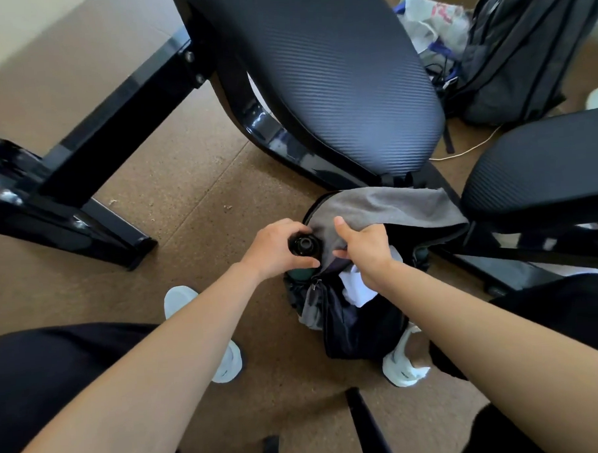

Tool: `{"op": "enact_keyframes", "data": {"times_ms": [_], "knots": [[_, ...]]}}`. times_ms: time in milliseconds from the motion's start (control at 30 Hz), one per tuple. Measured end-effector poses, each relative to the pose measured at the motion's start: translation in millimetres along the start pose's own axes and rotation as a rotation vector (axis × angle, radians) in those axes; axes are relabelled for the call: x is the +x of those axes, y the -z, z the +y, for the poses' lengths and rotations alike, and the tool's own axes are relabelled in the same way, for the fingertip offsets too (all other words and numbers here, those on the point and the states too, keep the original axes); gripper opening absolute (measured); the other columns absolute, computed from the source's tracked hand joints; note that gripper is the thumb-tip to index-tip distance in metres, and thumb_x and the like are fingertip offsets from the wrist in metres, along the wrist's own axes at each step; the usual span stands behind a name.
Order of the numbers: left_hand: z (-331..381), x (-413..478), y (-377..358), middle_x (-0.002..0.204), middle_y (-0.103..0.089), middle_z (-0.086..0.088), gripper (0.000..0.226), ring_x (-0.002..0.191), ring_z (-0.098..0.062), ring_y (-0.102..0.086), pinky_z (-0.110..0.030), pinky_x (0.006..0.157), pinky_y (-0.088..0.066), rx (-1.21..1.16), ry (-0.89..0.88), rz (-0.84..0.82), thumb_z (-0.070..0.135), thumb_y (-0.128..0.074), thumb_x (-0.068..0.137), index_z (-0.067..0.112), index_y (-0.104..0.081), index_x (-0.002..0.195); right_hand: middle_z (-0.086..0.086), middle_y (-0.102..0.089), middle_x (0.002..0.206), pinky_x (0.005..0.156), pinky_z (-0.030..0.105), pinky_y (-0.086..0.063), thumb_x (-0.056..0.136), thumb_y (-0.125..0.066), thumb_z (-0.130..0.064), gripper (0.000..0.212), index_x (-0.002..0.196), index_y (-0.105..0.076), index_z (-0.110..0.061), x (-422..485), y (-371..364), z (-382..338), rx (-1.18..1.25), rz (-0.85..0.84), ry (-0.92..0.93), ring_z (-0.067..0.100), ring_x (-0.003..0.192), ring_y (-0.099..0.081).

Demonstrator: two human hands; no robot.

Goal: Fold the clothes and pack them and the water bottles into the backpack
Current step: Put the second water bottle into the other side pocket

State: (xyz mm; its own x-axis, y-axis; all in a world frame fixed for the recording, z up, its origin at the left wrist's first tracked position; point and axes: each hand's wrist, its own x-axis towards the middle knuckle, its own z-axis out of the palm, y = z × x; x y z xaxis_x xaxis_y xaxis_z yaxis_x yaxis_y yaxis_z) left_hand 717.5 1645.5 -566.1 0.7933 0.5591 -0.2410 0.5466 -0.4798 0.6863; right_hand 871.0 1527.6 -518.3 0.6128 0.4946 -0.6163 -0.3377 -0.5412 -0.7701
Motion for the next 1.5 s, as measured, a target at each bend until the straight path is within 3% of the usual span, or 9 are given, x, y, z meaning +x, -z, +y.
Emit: {"op": "enact_keyframes", "data": {"times_ms": [300,400,533,733,833,1067,1200,1333,1500], "knots": [[-3.5,11.3,9.2,0.135,-0.064,0.003,0.071,0.127,-0.020,-0.058,-0.037,0.104,-0.049,0.195,0.062,-0.283,0.033,-0.081,0.073,0.025,-0.057,0.140,0.037,-0.066,0.103,0.065,0.028,-0.059,0.098,-0.068,-0.024,0.042,0.102,-0.065,0.017,1.2,1.5,5.0,0.071,-0.027,0.011,0.036,0.089,-0.070],[-4.9,22.9,9.4,0.128,-0.070,0.003,0.064,0.121,-0.022,-0.063,-0.037,0.100,-0.050,0.225,0.067,-0.248,0.048,-0.077,0.080,0.028,-0.060,0.138,0.023,-0.075,0.092,0.068,0.031,-0.060,0.097,-0.069,-0.022,0.027,0.092,-0.073,0.003,2.0,1.6,3.7,0.107,-0.021,0.011,0.035,0.091,-0.074],[0.9,35.7,-0.5,0.102,-0.075,-0.001,0.048,0.098,-0.025,-0.069,-0.033,0.074,-0.046,0.266,0.138,-0.129,0.063,-0.072,0.084,0.025,-0.071,0.113,0.009,-0.076,0.085,0.068,0.029,-0.061,0.098,-0.068,-0.020,0.023,0.092,-0.075,0.001,1.8,3.2,-0.1,0.123,-0.018,0.048,0.020,0.081,-0.073],[0.0,31.2,-25.8,0.117,-0.074,0.003,0.063,0.113,-0.025,-0.066,-0.035,0.086,-0.052,0.216,0.155,-0.267,0.058,-0.081,0.072,0.031,-0.067,0.128,0.016,-0.072,0.070,0.080,0.043,-0.064,0.099,-0.067,-0.021,0.040,0.071,-0.072,0.009,6.7,5.0,-2.4,0.147,-0.004,0.049,0.022,0.069,-0.072],[-6.3,26.8,-34.0,0.118,-0.074,0.005,0.064,0.113,-0.023,-0.066,-0.033,0.085,-0.050,0.177,0.170,-0.261,0.056,-0.079,0.074,0.032,-0.064,0.131,0.021,-0.075,0.079,0.083,0.048,-0.063,0.099,-0.067,-0.021,0.038,0.077,-0.072,0.010,6.2,6.3,-1.7,0.146,-0.001,0.052,0.028,0.077,-0.075],[9.2,29.6,-55.4,0.095,-0.076,0.000,0.038,0.094,-0.025,-0.071,-0.033,0.074,-0.047,0.151,0.254,-0.089,0.053,-0.078,0.076,0.022,-0.070,0.098,0.004,-0.066,0.059,0.082,0.054,-0.061,0.097,-0.069,-0.024,0.041,0.068,-0.066,0.006,5.4,16.6,-3.4,0.100,0.030,0.037,0.015,0.058,-0.072],[5.3,35.9,-40.1,0.113,-0.075,-0.003,0.047,0.109,-0.030,-0.068,-0.038,0.090,-0.053,0.229,0.160,-0.295,0.045,-0.079,0.078,0.024,-0.069,0.119,-0.002,-0.062,0.051,0.087,0.054,-0.060,0.099,-0.067,-0.020,0.040,0.066,-0.064,0.003,7.3,18.1,-4.2,0.148,0.029,0.043,0.013,0.056,-0.070],[-3.9,38.5,-29.8,0.135,-0.067,0.005,0.068,0.126,-0.021,-0.061,-0.041,0.104,-0.051,0.256,0.038,-0.449,0.045,-0.080,0.078,0.031,-0.057,0.141,0.006,-0.074,0.077,0.084,0.054,-0.061,0.099,-0.067,-0.018,0.019,0.085,-0.070,-0.006,9.5,18.1,-13.5,0.191,0.056,0.056,0.014,0.066,-0.074],[-5.5,35.5,-43.7,0.127,-0.071,-0.002,0.053,0.120,-0.029,-0.064,-0.039,0.097,-0.048,0.209,0.119,-0.246,0.041,-0.074,0.086,0.023,-0.061,0.134,0.009,-0.078,0.083,0.084,0.047,-0.063,0.098,-0.068,-0.020,0.025,0.074,-0.071,-0.011,2.8,14.5,-14.1,0.129,0.030,0.051,0.026,0.077,-0.077]]}}
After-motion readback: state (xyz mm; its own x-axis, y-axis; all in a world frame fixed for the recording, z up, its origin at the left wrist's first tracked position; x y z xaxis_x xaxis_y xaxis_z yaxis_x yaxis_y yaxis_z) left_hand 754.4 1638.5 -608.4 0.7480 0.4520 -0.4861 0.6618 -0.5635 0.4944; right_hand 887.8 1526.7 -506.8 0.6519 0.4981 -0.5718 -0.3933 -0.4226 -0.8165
